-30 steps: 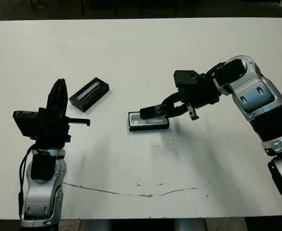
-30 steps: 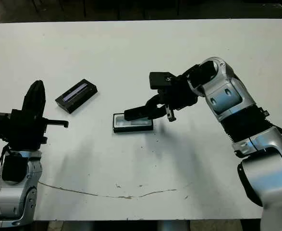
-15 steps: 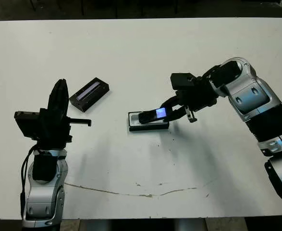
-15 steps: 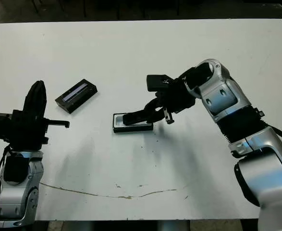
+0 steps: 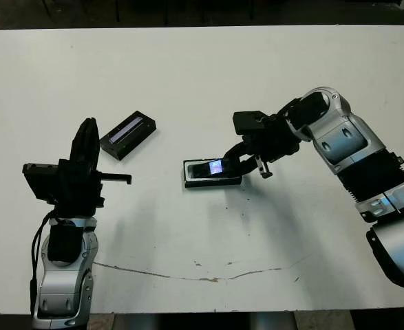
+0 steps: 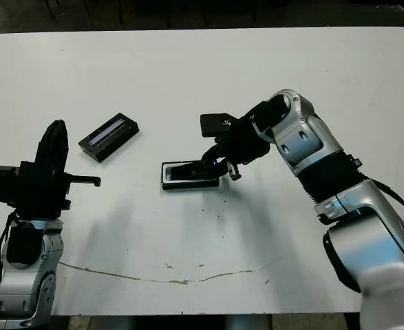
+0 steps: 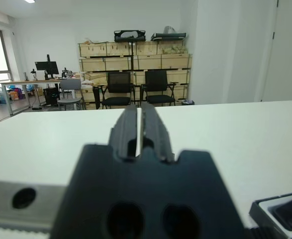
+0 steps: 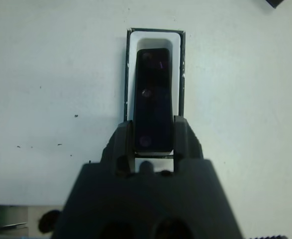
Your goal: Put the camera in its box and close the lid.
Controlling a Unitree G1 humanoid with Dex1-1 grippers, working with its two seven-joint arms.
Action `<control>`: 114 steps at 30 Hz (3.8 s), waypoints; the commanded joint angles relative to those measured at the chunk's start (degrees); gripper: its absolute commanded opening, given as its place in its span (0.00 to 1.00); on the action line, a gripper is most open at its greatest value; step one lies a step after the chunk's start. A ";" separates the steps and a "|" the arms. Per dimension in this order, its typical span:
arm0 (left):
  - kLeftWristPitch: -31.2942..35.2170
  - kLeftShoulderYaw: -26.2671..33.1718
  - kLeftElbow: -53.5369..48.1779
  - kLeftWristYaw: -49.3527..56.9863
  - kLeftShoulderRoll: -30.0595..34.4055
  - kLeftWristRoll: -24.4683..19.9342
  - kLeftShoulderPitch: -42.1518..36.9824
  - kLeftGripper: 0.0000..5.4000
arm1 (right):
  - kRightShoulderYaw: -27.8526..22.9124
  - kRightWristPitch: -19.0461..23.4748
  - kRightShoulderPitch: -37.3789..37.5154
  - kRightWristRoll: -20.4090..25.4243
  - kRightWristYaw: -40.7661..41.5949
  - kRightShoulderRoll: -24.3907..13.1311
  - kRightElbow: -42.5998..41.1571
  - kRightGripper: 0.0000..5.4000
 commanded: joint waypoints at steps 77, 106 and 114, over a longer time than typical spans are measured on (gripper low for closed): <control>24.45 2.36 9.39 -28.04 28.68 -5.98 -23.02 0.51 | -36.38 2.45 42.04 24.48 -45.50 2.58 -34.35 0.17; 27.31 -3.97 29.98 -22.19 22.14 -2.24 -27.95 1.00 | -33.37 0.05 42.21 21.85 -46.63 0.71 -30.09 0.00; 25.11 -5.23 33.44 -24.49 22.60 -0.53 -28.77 1.00 | -33.26 -1.63 42.56 21.71 -46.12 0.54 -29.64 0.00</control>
